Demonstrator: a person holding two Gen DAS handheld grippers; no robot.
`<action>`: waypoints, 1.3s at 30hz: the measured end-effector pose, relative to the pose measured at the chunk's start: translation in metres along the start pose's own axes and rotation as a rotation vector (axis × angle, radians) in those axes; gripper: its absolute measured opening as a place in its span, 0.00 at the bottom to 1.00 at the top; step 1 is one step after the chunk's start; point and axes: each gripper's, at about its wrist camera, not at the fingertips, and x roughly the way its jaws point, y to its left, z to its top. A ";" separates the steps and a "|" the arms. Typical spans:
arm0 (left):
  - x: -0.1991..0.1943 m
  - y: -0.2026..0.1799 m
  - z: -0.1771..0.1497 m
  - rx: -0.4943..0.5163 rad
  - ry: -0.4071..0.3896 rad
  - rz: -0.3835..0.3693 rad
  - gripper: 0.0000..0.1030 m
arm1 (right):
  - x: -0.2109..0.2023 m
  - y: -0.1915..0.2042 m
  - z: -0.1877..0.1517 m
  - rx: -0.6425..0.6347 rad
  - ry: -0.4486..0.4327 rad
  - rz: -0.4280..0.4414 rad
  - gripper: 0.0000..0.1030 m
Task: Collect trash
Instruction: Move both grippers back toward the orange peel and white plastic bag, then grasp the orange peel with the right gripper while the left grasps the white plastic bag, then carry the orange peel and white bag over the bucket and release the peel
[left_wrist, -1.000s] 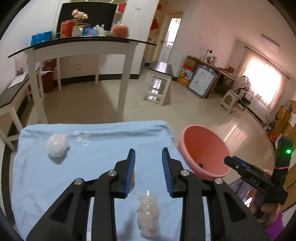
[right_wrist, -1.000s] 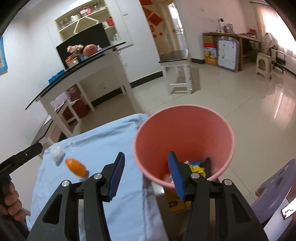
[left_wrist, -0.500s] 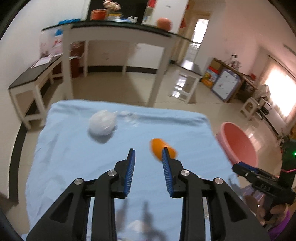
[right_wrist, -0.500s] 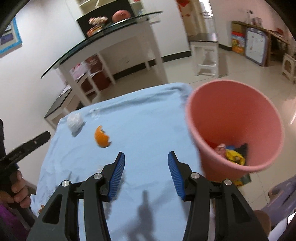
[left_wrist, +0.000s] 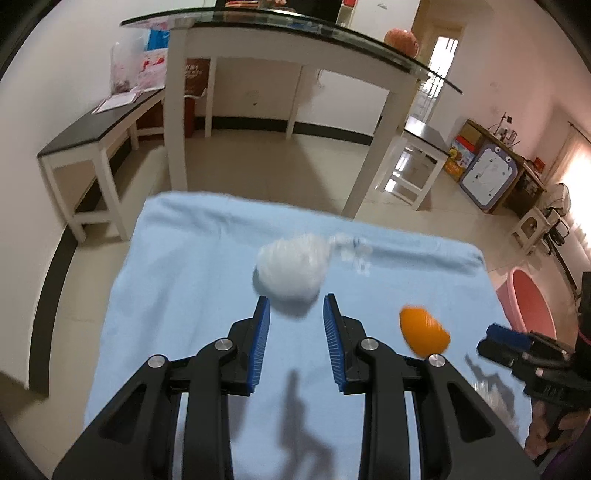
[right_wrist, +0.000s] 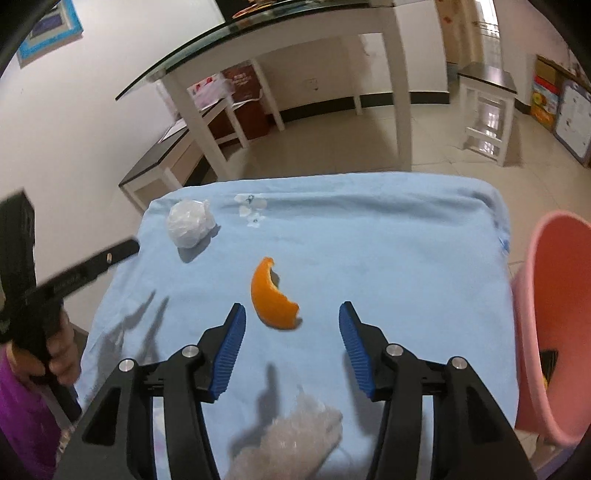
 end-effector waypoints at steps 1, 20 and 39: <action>0.004 -0.001 0.008 0.004 -0.008 0.000 0.29 | 0.004 0.002 0.004 -0.010 0.002 0.001 0.51; 0.056 0.006 0.015 0.028 0.002 0.080 0.07 | 0.058 0.005 0.011 -0.087 0.119 0.050 0.32; -0.018 -0.039 -0.007 0.025 -0.077 -0.053 0.04 | -0.027 -0.007 -0.007 0.019 -0.046 0.083 0.14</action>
